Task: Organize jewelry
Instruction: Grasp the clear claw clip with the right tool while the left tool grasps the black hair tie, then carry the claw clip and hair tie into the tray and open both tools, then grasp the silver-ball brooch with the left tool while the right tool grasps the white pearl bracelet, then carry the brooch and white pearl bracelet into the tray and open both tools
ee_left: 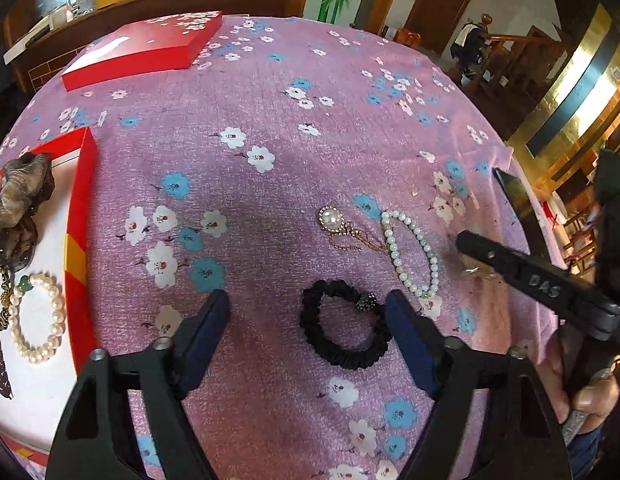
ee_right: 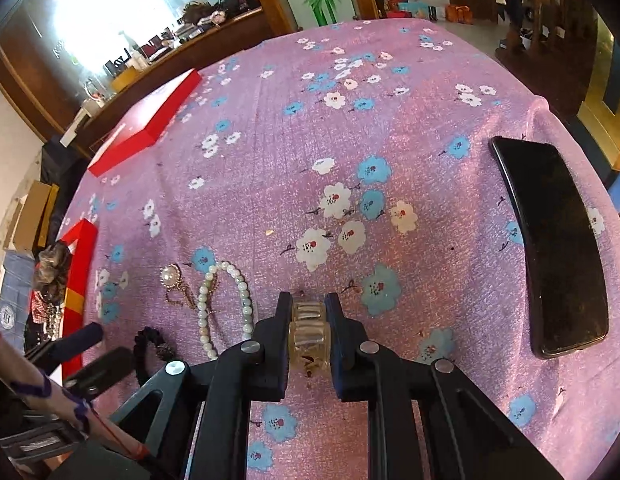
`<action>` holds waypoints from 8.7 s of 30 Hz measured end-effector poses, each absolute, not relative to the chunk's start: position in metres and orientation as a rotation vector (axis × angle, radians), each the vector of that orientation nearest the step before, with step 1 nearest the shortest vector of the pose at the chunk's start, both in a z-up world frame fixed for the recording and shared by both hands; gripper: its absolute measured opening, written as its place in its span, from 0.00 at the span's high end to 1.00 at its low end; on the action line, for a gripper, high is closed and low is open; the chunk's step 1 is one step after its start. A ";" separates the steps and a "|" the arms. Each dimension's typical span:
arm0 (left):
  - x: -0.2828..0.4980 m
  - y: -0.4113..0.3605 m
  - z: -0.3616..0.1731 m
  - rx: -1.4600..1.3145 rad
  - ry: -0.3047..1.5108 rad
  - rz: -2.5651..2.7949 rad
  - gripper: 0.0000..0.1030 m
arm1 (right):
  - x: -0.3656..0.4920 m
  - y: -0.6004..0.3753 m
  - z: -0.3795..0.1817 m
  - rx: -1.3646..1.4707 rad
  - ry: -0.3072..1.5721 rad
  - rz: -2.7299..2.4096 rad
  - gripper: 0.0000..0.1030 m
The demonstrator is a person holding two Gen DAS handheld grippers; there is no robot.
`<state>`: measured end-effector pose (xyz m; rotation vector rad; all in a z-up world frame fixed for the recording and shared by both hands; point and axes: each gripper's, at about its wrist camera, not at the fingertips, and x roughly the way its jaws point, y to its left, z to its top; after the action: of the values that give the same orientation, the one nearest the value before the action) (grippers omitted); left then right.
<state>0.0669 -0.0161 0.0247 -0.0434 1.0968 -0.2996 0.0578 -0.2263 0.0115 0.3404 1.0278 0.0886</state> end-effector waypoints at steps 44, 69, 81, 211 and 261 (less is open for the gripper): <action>0.037 0.006 0.060 -0.027 0.767 -0.281 0.93 | 0.031 -0.192 0.052 0.287 0.833 0.256 0.84; -0.064 0.214 0.096 -0.173 0.716 0.037 0.93 | -0.016 -0.008 0.084 0.213 0.930 0.730 0.83; -0.075 0.281 0.057 -0.260 0.771 0.169 0.93 | -0.005 0.103 0.046 0.121 1.053 0.830 0.82; 0.068 -0.015 0.051 0.054 0.766 -0.107 0.85 | 0.049 -0.183 0.064 0.278 0.824 0.300 0.95; -0.051 0.183 0.045 -0.114 0.737 0.153 0.85 | 0.021 0.055 0.027 0.085 1.016 0.603 0.93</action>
<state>-0.0514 0.1833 0.0449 -0.1141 0.7371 0.1533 0.0208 0.0553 0.0274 0.0849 1.0156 0.6026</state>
